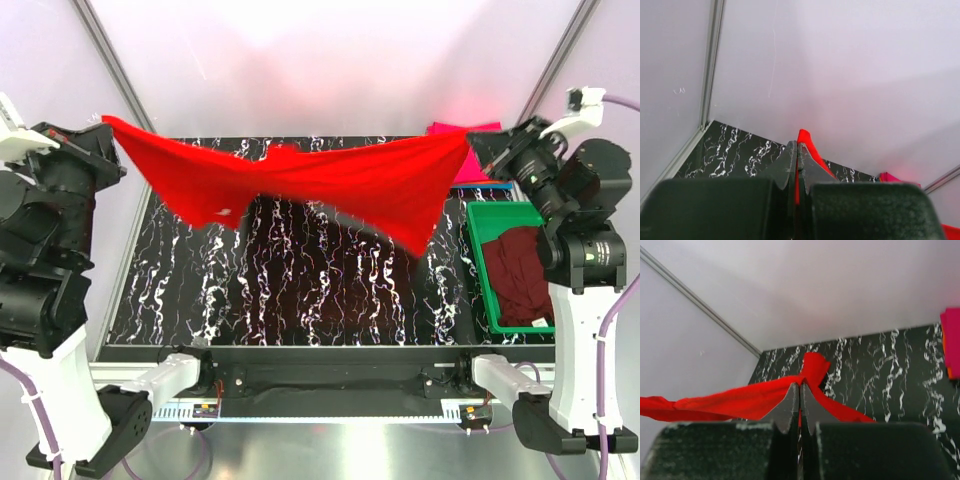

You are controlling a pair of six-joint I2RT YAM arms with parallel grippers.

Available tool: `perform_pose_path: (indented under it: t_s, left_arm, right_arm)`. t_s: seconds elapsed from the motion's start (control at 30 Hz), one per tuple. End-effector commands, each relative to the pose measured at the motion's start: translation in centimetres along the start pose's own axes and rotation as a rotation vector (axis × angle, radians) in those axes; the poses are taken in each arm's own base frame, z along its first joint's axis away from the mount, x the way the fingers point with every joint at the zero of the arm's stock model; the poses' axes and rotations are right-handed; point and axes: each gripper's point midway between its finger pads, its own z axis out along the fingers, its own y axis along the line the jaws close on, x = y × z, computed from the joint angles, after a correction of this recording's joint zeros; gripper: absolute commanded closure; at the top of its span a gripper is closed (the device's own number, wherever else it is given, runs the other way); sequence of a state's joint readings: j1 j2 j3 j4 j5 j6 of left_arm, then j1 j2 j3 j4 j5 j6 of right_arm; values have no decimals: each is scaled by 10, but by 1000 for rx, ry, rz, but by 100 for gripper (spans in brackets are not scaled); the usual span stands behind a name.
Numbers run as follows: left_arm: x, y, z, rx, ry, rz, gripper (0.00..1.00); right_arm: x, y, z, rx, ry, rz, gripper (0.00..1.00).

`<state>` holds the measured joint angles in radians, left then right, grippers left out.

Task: Fold and stack the t-shirts
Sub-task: Flatten the tshirt out

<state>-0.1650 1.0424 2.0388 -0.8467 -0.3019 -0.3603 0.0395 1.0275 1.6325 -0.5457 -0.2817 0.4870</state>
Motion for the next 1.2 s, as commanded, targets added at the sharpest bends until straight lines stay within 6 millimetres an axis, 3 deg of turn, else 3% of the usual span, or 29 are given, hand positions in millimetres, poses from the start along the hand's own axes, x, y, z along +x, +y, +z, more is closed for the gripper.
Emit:
perform_pose_path:
  t_s: [0.0,0.1,0.2,0.3,0.33,0.37,0.4,0.43,0.47,0.5,0.57,0.6,0.67,0.77,0.87,0.93,1.0,1.03,1.1,1.13,1.17]
  left_arm:
    - [-4,-9,-2,47,30,46,100]
    - [0,-11,-5,68,40,59,100]
    - [4,-17,5,93,48,73,100]
    - [10,-27,32,106,63,92,100]
    - [18,-30,49,98,86,105,100]
    - [22,-34,59,100,93,116,100]
    - [10,-36,65,89,55,119,100]
    - [23,-39,87,77,80,127,100]
    - [21,-43,96,82,68,124,100]
    - [8,-50,99,99,33,110,100]
    - [19,-59,127,110,50,110,100]
    - [8,-64,129,122,17,100,100]
    - [8,-67,140,121,5,105,100]
    - [3,-63,139,103,-12,113,100]
    - [4,-62,134,114,-1,115,100]
    - [-6,-61,120,120,-19,108,100]
    - [-7,-57,110,110,-17,112,100]
    - [-20,-55,94,113,-45,106,100]
    - [-24,-48,79,104,-52,110,100]
    - [-40,-46,56,113,-92,99,100]
    - [-35,-41,52,102,-85,101,100]
  right_arm:
    - [-5,16,-26,-32,-19,4,100]
    - [-7,22,-39,-44,-34,0,100]
    - [-4,16,-28,-28,-20,9,100]
    - [-10,8,-3,-17,-32,8,100]
    - [-18,10,5,-29,-54,5,100]
    - [-23,8,22,-29,-51,8,100]
    - [-27,9,31,-35,-52,7,100]
    - [-32,9,40,-39,-56,0,100]
    - [-40,8,57,-44,-58,-6,100]
    - [-44,8,65,-48,-65,-11,100]
    - [-56,6,86,-48,-79,-20,100]
    - [-59,6,92,-48,-80,-25,100]
    - [-68,9,104,-56,-85,-31,100]
    - [-76,12,110,-68,-92,-27,100]
    - [-77,19,102,-82,-86,-34,100]
    - [-76,19,92,-70,-84,-40,100]
    - [-76,24,71,-66,-95,-46,100]
    - [-74,25,63,-60,-96,-49,100]
    - [-72,31,38,-58,-104,-48,100]
    - [-68,33,28,-59,-96,-44,100]
    - [-68,38,11,-63,-106,-45,100]
